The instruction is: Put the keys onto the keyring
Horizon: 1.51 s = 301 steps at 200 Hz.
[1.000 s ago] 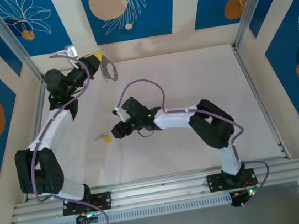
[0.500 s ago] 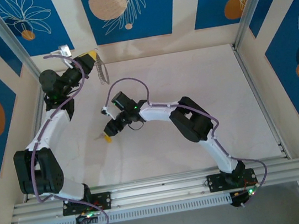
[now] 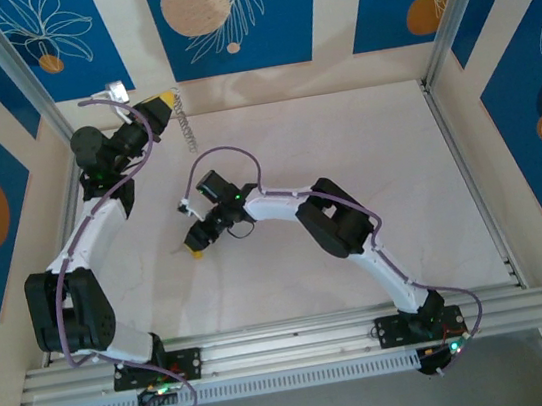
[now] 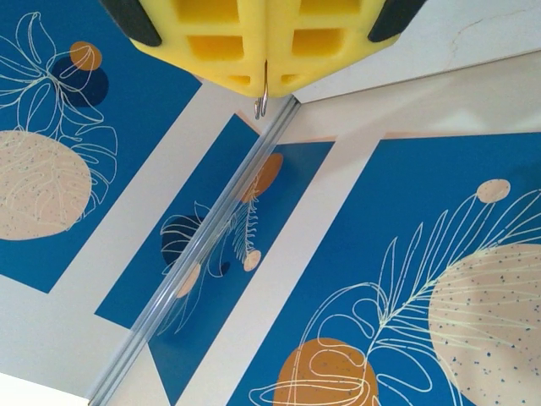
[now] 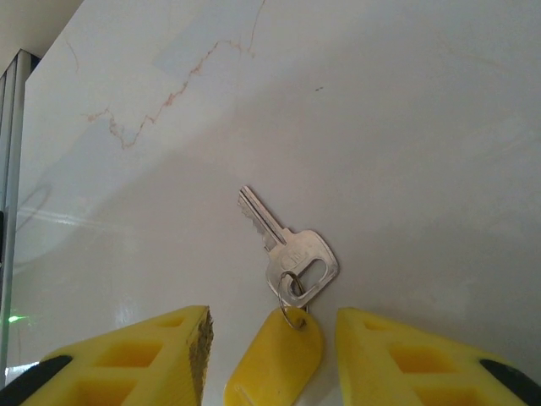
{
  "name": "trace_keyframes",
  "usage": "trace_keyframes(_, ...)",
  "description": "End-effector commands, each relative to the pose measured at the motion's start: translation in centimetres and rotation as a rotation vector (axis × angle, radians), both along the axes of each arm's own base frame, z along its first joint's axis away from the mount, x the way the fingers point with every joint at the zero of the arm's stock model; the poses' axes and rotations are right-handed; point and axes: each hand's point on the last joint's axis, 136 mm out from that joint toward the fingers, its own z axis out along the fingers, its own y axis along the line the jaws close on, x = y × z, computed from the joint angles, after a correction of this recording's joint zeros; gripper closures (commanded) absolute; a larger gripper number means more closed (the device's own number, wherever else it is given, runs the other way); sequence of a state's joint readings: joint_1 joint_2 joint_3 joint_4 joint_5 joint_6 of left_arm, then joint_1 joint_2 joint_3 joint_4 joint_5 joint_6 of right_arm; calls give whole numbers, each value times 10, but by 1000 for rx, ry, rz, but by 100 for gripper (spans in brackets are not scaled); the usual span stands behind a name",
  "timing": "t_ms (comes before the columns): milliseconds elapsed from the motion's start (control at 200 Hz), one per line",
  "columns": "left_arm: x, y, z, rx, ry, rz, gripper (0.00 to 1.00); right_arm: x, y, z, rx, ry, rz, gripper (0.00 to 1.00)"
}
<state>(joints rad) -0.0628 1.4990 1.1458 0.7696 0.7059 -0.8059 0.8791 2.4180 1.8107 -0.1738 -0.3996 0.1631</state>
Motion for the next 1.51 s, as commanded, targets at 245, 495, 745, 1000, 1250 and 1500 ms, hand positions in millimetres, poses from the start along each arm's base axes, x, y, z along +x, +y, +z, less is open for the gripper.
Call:
trace_keyframes(245, -9, 4, 27, -7, -95, -6, 100, -13, 13, -3, 3, 29, 49, 63)
trace_keyframes(495, -11, 4, 29, -11, -96, -6, 100, -16, 13, -6, -10, 31, 50, 75)
trace_keyframes(745, -15, 3, 31, -12, -99, -14, 100, -12, -2, 2, -13, 8, 16, 100)
trace_keyframes(1000, -26, 0, 30, 7, -79, -33, 100, -3, -54, 27, 5, -26, -101, 100)
trace_keyframes(1250, -42, -14, 23, 20, -66, -66, 100, -3, -131, 39, 15, -43, -262, 100)
trace_keyframes(1500, -45, -29, 6, 32, -46, -80, 100, -13, -125, 42, 9, -57, -254, 73)
